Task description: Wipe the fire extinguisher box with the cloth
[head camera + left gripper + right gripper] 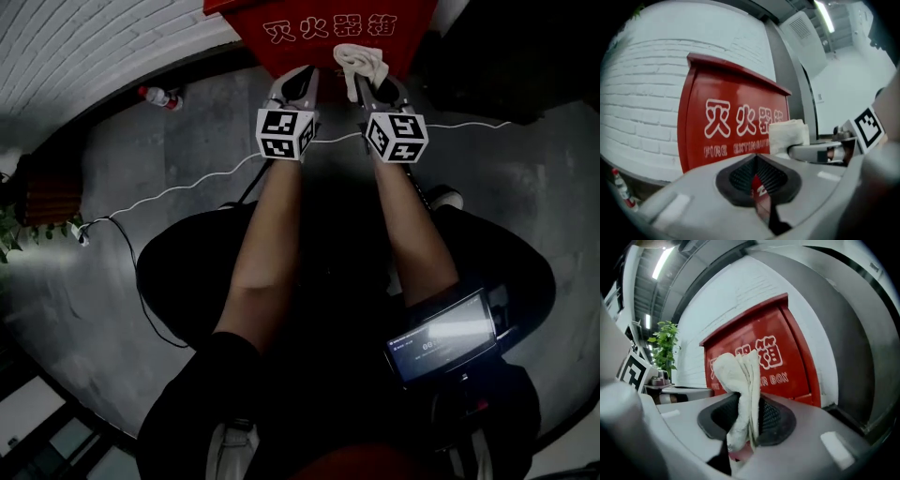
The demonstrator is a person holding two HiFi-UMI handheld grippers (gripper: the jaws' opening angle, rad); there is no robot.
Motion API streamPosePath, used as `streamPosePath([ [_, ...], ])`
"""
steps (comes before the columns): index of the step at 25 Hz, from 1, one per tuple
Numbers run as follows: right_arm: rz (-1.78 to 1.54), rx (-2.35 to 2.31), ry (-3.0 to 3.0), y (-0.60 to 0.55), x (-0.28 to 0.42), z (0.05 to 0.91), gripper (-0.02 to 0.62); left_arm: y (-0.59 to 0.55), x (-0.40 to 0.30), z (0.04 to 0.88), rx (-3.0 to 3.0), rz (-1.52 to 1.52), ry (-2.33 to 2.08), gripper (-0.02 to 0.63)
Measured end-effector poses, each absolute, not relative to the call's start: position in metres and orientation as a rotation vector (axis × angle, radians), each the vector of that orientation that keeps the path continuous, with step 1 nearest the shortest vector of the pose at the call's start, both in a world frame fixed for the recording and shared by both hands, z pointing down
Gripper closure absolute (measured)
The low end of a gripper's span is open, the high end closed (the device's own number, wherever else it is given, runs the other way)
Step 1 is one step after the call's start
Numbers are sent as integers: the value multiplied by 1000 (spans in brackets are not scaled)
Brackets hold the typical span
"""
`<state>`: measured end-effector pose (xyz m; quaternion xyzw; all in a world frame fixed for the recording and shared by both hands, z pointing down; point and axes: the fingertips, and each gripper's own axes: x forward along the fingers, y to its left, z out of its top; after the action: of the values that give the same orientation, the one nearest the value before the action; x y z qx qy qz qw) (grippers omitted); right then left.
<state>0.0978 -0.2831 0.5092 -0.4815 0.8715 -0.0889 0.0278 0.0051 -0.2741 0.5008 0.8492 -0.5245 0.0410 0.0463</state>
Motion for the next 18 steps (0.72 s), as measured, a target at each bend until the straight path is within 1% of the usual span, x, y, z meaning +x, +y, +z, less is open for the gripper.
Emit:
streamPosePath([
  [4, -188, -1450, 2716, -261, 84, 454, 500, -262, -2, 433, 2643, 44, -1641, 603],
  [11, -23, -1406, 2683, -252, 86, 343, 500, -258, -32, 294, 2685, -245, -1795, 603],
  [15, 54, -1386, 2684, -250, 91, 290, 500, -254, -28, 243, 2689, -370, -1789, 603],
  [18, 118, -1382, 2707, -257, 91, 257, 500, -262, -26, 223, 2675, -416, -1738, 603],
])
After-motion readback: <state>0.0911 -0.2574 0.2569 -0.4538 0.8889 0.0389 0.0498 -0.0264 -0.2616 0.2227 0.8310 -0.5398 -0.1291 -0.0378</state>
